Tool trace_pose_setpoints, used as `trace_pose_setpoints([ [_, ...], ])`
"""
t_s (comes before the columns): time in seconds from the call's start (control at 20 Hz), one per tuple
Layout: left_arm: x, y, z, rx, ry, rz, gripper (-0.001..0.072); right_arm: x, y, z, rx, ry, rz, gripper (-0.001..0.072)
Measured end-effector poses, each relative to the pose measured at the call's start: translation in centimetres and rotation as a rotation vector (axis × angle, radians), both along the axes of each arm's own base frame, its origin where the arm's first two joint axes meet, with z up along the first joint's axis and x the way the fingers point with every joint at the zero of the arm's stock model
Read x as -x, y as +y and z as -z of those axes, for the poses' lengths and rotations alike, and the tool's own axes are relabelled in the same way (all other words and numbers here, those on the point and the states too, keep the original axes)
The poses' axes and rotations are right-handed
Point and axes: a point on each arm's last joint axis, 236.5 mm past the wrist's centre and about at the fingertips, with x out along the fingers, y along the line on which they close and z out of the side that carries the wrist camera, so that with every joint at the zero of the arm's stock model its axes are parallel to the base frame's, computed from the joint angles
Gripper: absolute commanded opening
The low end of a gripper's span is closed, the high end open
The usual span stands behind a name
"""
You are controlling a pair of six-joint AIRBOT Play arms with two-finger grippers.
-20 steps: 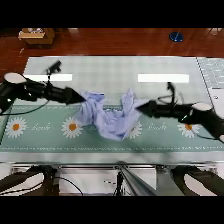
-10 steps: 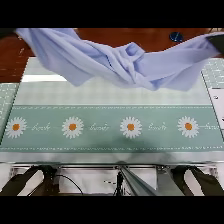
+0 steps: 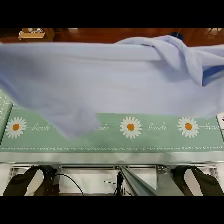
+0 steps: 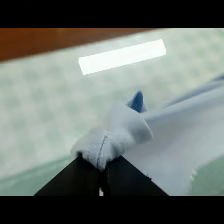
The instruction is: Fold the shirts.
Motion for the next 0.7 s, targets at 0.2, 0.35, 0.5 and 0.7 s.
trace_pose_setpoints([
  [0.2,3.1,0.2,2.5,0.005,0.146,-0.046,0.0021,3.1,0.8,3.5,-0.011,0.196,-0.025,0.0036],
  [0.35,5.1,-0.8,4.6,0.051,0.233,-0.042,0.0021,5.7,1.3,5.6,-0.007,0.318,-0.031,0.0035],
  [0.5,7.1,-2.1,9.4,0.097,0.390,-0.009,0.0021,7.1,2.0,8.1,-0.024,0.425,-0.052,0.0035],
  [0.7,8.2,-2.5,18.5,0.116,0.657,-0.007,0.0021,7.6,3.5,16.9,-0.049,0.733,-0.129,0.0036],
])
